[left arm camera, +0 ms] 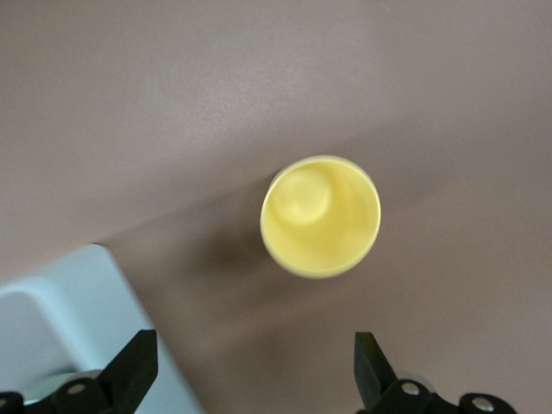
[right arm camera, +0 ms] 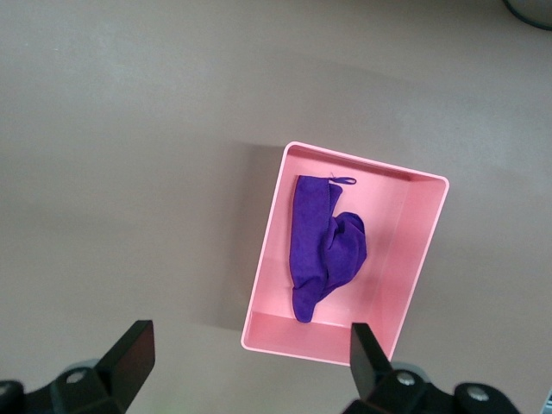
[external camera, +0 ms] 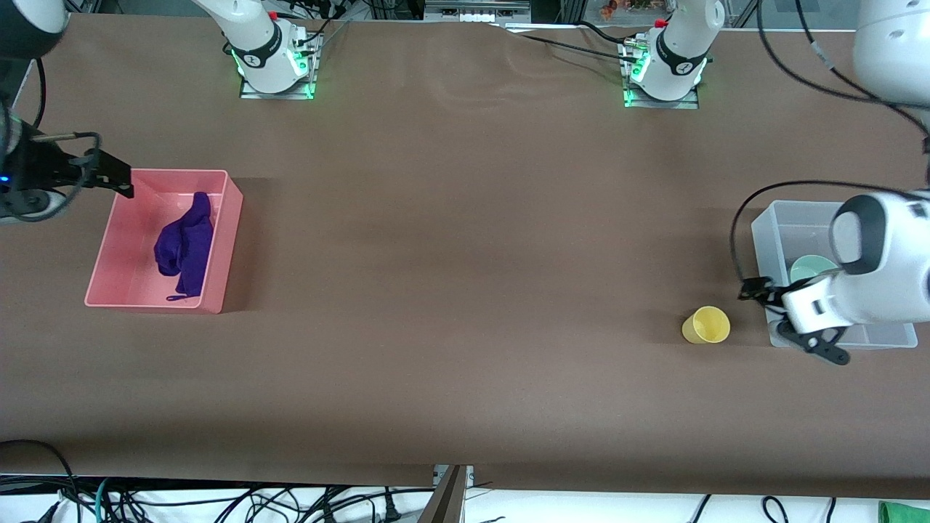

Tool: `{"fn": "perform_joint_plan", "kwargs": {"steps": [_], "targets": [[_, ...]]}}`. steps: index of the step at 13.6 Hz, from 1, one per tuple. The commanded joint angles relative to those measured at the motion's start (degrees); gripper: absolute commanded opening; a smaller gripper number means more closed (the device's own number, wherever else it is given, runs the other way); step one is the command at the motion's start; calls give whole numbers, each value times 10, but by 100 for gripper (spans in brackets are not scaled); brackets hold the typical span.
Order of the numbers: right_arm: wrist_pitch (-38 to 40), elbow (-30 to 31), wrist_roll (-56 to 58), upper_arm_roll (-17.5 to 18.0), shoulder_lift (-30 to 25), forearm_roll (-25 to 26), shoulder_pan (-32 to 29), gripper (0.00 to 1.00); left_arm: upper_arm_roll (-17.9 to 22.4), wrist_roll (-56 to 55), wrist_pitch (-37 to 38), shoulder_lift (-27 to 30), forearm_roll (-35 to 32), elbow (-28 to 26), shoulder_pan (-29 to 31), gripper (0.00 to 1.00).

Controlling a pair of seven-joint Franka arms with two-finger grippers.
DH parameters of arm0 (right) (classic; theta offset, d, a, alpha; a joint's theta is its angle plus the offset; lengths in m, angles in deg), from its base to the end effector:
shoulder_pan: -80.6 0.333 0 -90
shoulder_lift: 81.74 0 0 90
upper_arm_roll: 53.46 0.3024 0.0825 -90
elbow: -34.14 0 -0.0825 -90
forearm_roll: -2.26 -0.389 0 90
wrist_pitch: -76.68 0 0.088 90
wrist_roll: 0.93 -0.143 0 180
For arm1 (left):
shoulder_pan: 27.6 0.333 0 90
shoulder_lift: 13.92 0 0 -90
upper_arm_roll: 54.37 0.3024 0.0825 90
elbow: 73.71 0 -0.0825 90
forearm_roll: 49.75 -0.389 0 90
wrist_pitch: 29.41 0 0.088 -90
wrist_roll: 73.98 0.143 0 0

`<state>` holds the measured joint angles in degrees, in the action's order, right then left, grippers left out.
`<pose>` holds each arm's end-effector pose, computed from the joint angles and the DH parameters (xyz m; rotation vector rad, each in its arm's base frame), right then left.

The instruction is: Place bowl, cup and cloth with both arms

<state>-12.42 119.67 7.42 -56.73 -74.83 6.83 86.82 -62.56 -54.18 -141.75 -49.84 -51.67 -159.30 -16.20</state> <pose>0.5897 0.0205 0.5419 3.0413 0.3028 -0.0949 0.6815 0.0526 0.2447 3.0183 -0.4319 -0.2131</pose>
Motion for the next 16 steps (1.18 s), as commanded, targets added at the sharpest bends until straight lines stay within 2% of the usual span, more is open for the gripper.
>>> {"fn": "perform_joint_plan", "kwargs": {"steps": [1, 2, 3, 5, 10, 13, 16], "targets": [[-1, 3, -26, 9, -4, 12, 0, 100, 4, -89, -83, -43, 22, 24, 1, 100], [0, 0, -26, 8, -2, 9, -2, 100, 4, -93, -91, -49, 24, 16, -1, 88], [0, -1, -26, 7, 0, 5, -2, 100, 4, -94, -90, -56, 28, 14, 0, 69], [0, -1, -25, 7, 1, 0, -2, 100, 4, -96, -91, -75, 29, 12, -2, 0], [-3, -2, -24, 9, 2, -2, 0, 100, 1, -92, -74, -71, 29, 17, -1, 0], [-4, -2, -23, 6, 3, -2, -2, 100, 2, -72, 14, -6, 24, 18, 5, 0], [-5, -2, -23, 6, 5, -3, -2, 100, 11, -16, 157, 73, -3, 13, 8, 0]]}}
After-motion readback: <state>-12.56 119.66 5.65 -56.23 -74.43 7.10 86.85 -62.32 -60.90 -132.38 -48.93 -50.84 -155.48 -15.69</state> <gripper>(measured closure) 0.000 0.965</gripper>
